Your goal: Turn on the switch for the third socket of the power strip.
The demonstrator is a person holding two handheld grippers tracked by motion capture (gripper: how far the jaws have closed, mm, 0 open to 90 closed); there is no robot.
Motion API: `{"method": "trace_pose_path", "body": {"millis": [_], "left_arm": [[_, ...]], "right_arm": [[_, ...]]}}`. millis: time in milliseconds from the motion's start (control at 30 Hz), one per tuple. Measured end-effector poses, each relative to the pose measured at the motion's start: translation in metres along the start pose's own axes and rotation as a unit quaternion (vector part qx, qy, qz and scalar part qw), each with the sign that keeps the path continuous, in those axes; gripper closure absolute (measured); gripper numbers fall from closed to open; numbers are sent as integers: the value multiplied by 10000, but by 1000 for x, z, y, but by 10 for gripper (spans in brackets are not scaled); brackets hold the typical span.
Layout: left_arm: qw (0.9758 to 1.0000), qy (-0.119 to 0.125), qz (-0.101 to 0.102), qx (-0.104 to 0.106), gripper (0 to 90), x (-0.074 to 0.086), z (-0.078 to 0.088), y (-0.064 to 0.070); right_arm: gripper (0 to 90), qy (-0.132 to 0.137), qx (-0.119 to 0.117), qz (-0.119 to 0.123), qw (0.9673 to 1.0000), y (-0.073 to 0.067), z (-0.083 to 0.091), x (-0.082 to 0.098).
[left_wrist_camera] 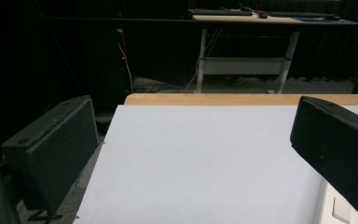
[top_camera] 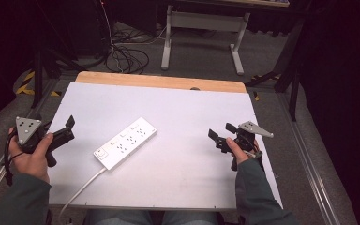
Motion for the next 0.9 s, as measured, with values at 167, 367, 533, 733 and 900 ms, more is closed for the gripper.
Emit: {"method": "trace_pose_path", "body": {"millis": [167, 367, 533, 733, 900], "left_arm": [[10000, 34, -55, 69, 16, -1, -1, 4], [9999, 98, -77, 92, 24, -3, -1, 6], [9998, 126, -101, 119, 56, -4, -2, 9], [9998, 126, -97, 130, 136, -5, -2, 9], [9994, 50, -49, 342, 262, -4, 0, 11]], "right_arm": [[126, 31, 11, -19, 10000, 1, 2, 0], [126, -4, 31, -12, 10000, 1, 3, 1], [126, 2, 28, -43, 10000, 2, 4, 2], [128, -16, 9, -71, 10000, 2, 4, 2], [130, -27, -4, -67, 10000, 1, 3, 2]]}}
Point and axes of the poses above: each handheld gripper's, and its own axes: z roughly backward along the jaws, x roughly out of its underside, y roughly to its right, the point moved 8 cm from there along -z, roughly forward along the jaws, and after that the axes turned 13 degrees about -y, right-handed, at the moved point
